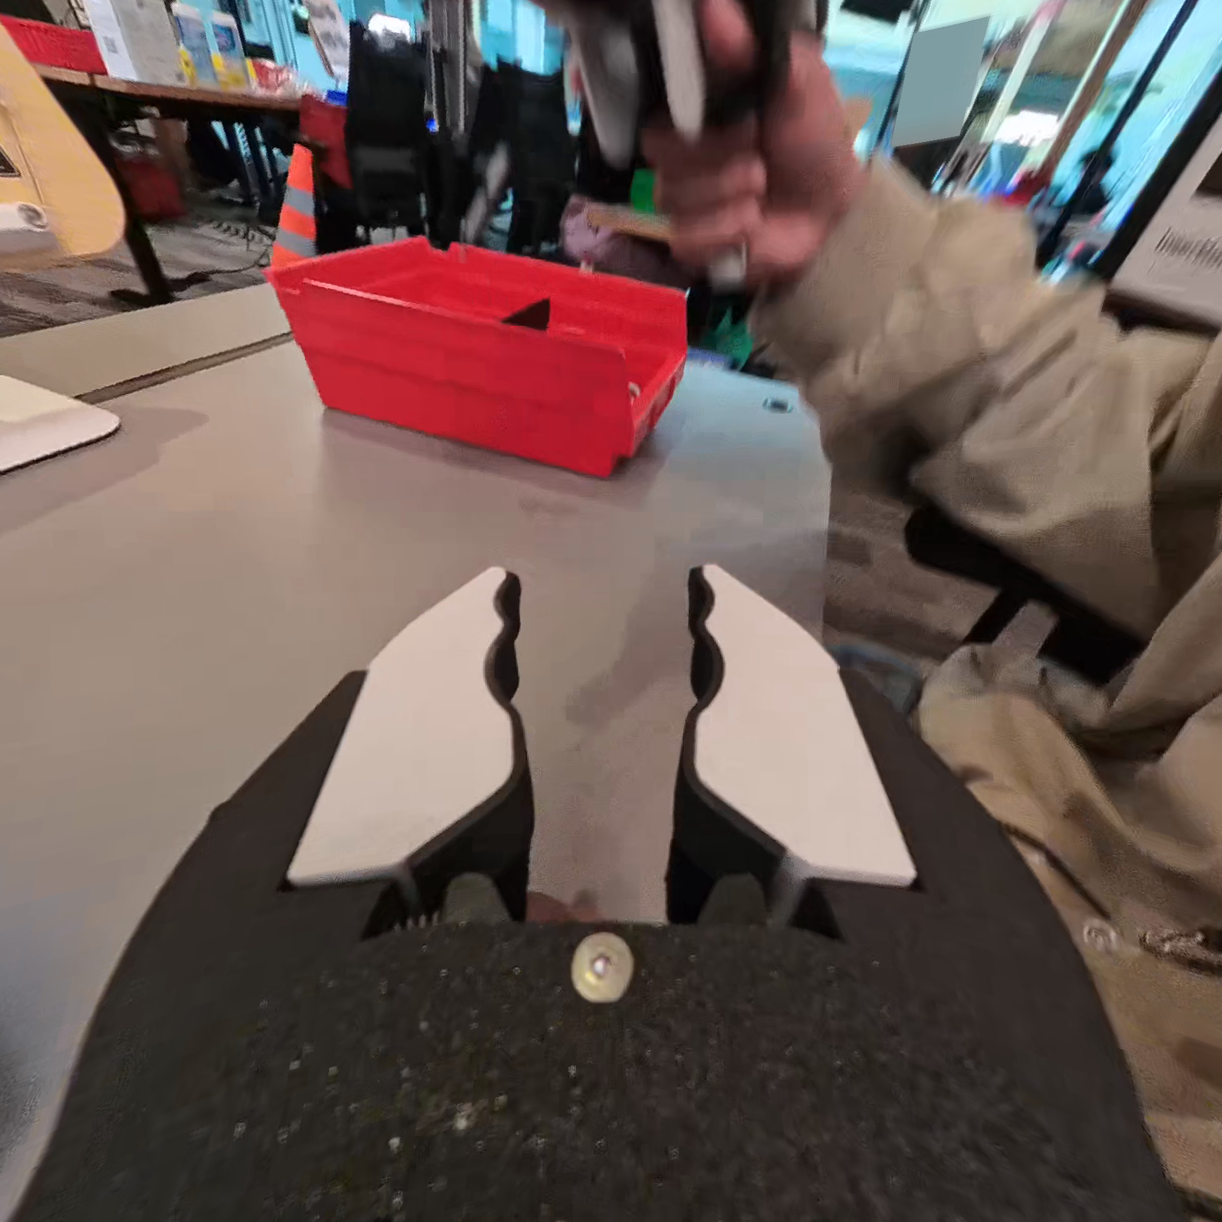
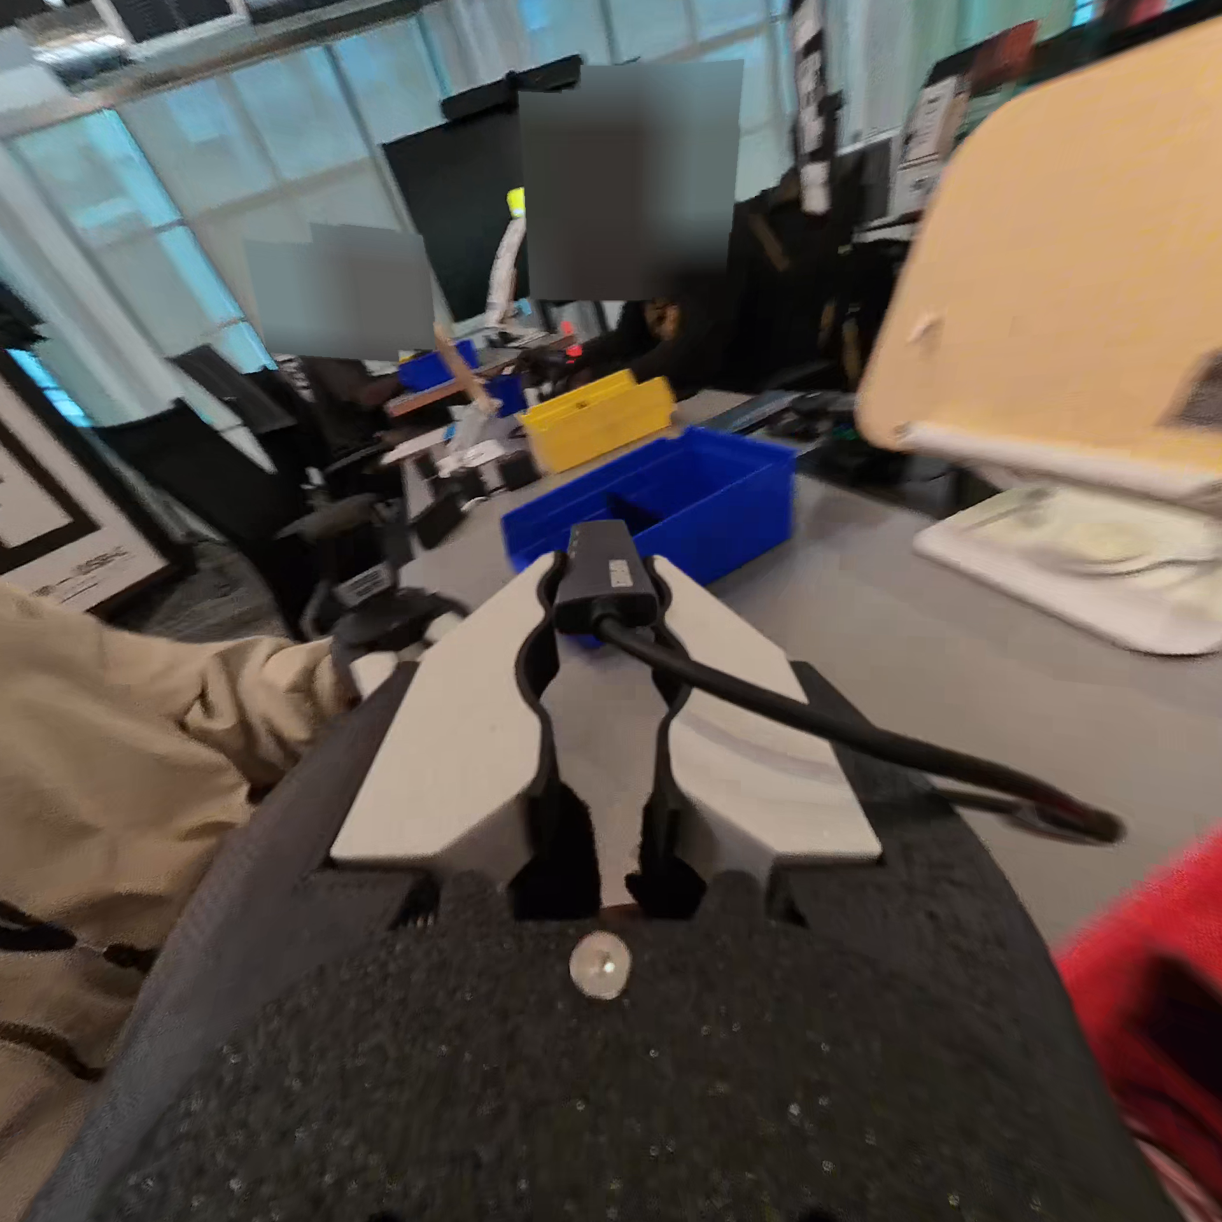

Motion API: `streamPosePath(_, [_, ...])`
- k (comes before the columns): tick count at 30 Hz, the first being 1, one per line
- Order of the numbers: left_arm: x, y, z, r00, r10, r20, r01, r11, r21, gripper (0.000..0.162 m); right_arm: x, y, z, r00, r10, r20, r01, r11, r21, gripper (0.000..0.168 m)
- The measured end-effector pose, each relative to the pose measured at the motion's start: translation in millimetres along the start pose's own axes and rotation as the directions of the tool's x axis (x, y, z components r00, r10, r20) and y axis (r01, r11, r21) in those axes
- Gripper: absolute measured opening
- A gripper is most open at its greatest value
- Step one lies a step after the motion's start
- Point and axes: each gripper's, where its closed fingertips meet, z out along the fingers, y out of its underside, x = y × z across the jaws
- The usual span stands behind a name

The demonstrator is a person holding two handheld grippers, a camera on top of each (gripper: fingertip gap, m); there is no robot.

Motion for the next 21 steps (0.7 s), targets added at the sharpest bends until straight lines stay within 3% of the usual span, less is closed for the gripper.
streamPosePath(3, [11, 18, -6, 0.997, 0.057, 0.042, -0.054, 0.996, -0.064, 0.038, 51, -58, -39, 0.995, 0.048, -0.084, -0.044, 0.998, 0.043, 0.021])
streamPosePath(6, [13, 26, -8, 0.992, 0.116, 0.053, -0.11, 0.988, -0.105, 0.037, 112, -76, -60, 0.936, 0.352, -0.007, -0.349, 0.93, 0.12, 0.021])
streamPosePath(9, [1, 26, -11, 0.993, 0.091, 0.074, -0.083, 0.991, -0.104, 0.036, 166, -47, -61, 0.78, 0.62, 0.087, -0.626, 0.773, 0.107, 0.022])
streamPosePath(13, [-11, 31, -18, 0.995, 0.037, 0.093, -0.027, 0.994, -0.103, 0.034, 223, 32, -58, 0.586, 0.804, -0.101, -0.806, 0.591, 0.025, 0.022])
streamPosePath(15, [-13, 30, -20, 0.993, 0.045, 0.105, -0.034, 0.994, -0.103, 0.033, 240, 59, -64, 0.57, 0.786, -0.241, -0.809, 0.587, 0.0, 0.022])
streamPosePath(18, [-13, 31, -22, 0.991, 0.071, 0.111, -0.059, 0.992, -0.111, 0.031, 242, 60, -72, 0.557, 0.79, -0.255, -0.821, 0.57, -0.025, 0.022])
streamPosePath(21, [-10, 32, -21, 0.99, 0.095, 0.103, -0.081, 0.988, -0.128, 0.031, 261, 79, -97, 0.563, 0.675, -0.476, -0.793, 0.603, -0.084, 0.022])
